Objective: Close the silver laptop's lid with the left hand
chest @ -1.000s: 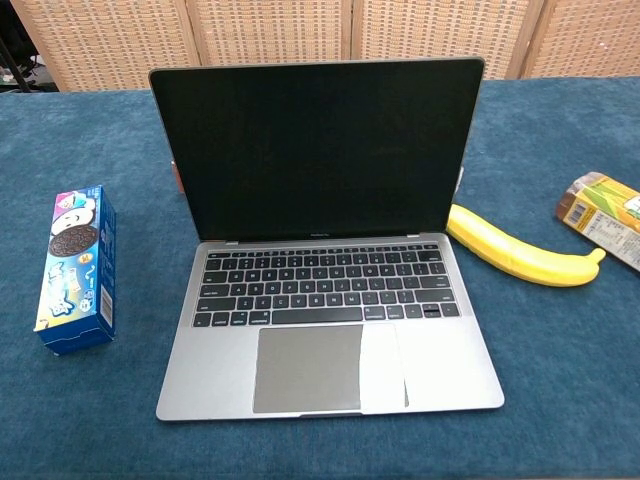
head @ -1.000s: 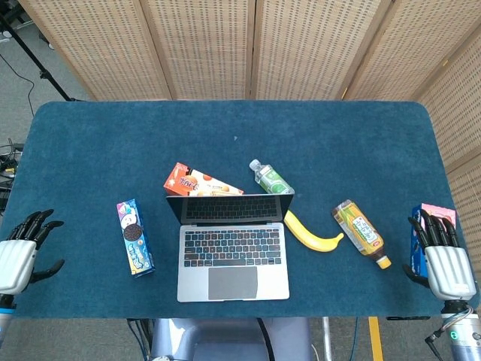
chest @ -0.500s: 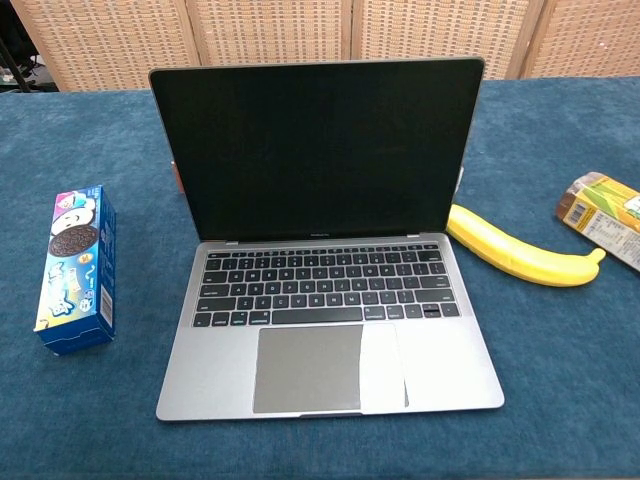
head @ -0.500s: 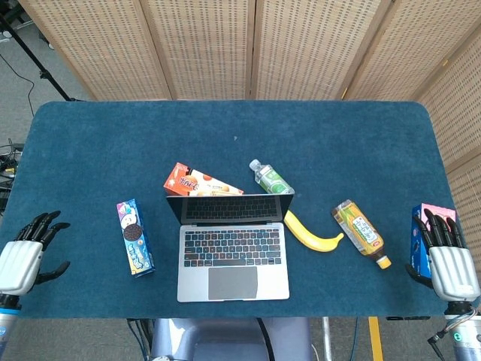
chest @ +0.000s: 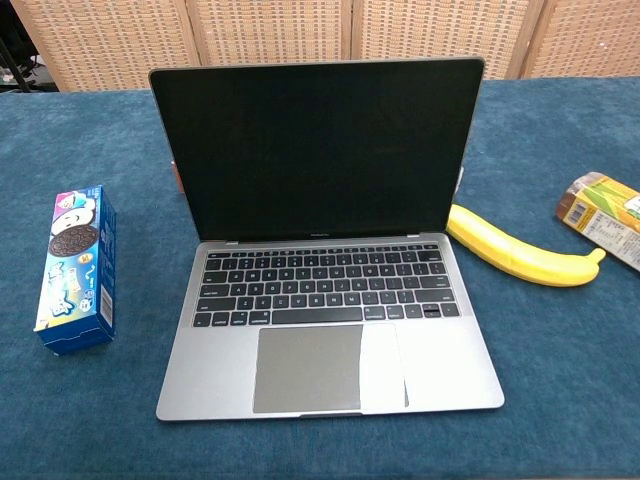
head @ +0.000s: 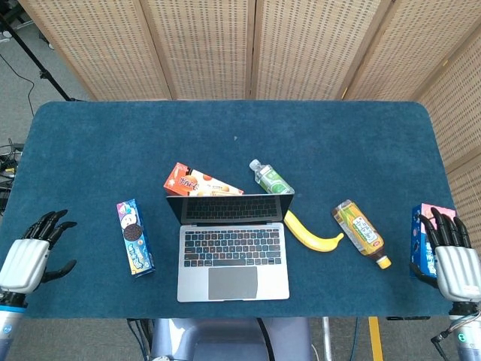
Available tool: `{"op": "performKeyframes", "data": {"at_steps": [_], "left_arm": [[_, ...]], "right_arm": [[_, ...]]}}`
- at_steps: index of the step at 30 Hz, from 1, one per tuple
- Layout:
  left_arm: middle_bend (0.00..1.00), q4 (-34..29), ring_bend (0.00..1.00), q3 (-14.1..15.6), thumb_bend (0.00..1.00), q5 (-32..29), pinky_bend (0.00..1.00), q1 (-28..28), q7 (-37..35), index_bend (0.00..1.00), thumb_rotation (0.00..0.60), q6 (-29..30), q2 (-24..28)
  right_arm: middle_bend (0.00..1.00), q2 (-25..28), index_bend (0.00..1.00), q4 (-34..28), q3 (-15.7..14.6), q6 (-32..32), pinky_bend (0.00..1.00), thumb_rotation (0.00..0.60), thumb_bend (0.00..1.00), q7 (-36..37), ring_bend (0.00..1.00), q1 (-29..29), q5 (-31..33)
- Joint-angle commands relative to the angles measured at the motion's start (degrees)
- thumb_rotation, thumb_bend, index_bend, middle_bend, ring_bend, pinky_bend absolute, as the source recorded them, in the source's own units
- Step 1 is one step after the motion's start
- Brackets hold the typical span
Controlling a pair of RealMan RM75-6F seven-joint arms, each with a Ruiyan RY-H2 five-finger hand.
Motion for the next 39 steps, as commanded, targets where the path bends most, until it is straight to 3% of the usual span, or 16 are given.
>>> {"op": "performKeyframes", "data": {"at_steps": [1, 13, 30, 39], "left_arm": [[0.14, -0.23, 0.09, -1.05, 0.19, 0.35, 0.20, -1.62, 1.00, 0.24, 0.600, -1.11, -0.08], [0.13, -4.75, 0.09, -6.17, 0.19, 0.31, 0.20, -10.06, -1.25, 0.20, 0.600, -7.29, -0.71], [0.11, -6.21, 0.09, -8.17, 0.19, -2.01, 0.19, -15.49, -0.14, 0.20, 0.600, -11.60, -2.99], [0.11, -8.23, 0.09, -9.95, 0.19, -6.23, 0.19, -19.83, 0.88, 0.20, 0.600, -17.35, -2.29]], "right_arm": [[0.00, 0.24, 0.07, -0.07, 0.16, 0.41, 0.00, 0.600, 0.24, 0.32, 0.00, -0.20, 0.01], [0.00, 0.83, 0.07, -0.09, 0.91, 0.45, 0.00, 0.600, 0.24, 0.66, 0.00, -0.83, 2.30], [0.00, 3.18, 0.06, 0.97, 0.82, 3.54, 0.00, 0.600, 0.24, 2.15, 0.00, -4.76, 5.06], [0.00, 3.72, 0.06, 0.91, 0.96, 4.41, 0.00, 0.600, 0.24, 1.89, 0.00, -5.78, 5.39]]}}
